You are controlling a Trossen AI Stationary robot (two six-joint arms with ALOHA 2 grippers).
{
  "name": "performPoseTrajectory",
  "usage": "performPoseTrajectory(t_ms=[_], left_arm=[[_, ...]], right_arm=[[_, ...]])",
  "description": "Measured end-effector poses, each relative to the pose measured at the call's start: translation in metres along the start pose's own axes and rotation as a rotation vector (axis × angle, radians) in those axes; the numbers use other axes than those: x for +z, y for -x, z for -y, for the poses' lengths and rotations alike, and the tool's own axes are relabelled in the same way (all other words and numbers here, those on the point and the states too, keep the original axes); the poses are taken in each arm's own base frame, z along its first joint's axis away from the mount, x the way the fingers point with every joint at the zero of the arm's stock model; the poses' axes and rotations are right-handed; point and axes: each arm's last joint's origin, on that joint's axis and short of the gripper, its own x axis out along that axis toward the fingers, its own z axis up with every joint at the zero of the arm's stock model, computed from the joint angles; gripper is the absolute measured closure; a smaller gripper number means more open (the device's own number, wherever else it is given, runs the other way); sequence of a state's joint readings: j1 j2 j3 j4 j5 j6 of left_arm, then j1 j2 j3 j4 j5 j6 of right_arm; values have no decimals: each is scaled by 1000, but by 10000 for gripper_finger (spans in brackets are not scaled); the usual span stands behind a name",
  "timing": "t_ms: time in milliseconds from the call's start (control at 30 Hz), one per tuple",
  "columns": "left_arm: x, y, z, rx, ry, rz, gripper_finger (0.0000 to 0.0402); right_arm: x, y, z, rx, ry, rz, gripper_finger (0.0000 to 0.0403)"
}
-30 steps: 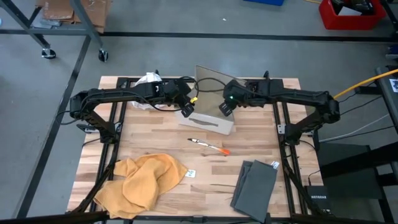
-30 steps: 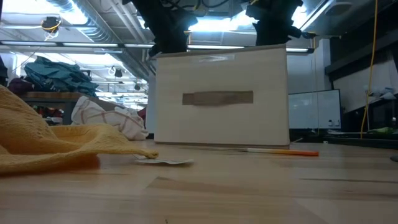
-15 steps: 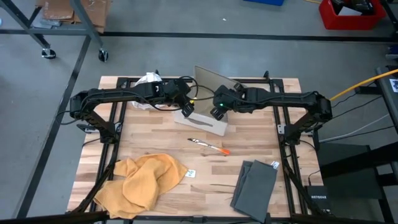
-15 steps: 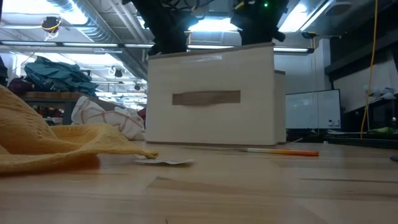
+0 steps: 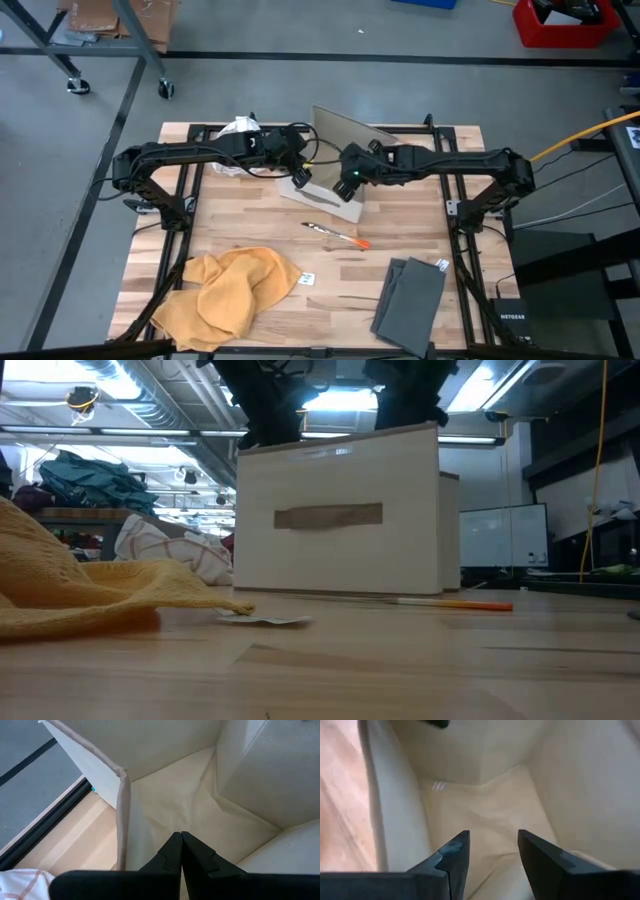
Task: Fold towel
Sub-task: Move the brown laundry organizer to the top right of the table
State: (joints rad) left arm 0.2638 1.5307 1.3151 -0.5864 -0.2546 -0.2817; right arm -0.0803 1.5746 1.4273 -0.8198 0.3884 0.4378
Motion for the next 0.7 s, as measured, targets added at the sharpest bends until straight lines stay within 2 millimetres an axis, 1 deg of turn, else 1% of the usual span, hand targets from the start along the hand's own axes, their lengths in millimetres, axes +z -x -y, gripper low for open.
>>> performPoseTrajectory(t_ms=[100,167,267,433,567,700], left_arm=[[0,0,0,0,6,-1,401],[0,0,0,1,9,-2,401],[0,0,0,1,10,-3,401],[0,0,0,1,56,-4,401],[-1,0,1,-3,100,-4,401],[-2,2,7,-16,98,-5,401]], right_arm=[[-3,-10,-3,-10,18,-41,231],[-8,-16,-4,-22,37,-94,231],[-18,-19,-2,-41,75,-202,231],[-31,-12,7,-123,140,-340,231],[-40,-3,18,-246,212,-426,231],[-46,3,27,-365,288,-489,231]])
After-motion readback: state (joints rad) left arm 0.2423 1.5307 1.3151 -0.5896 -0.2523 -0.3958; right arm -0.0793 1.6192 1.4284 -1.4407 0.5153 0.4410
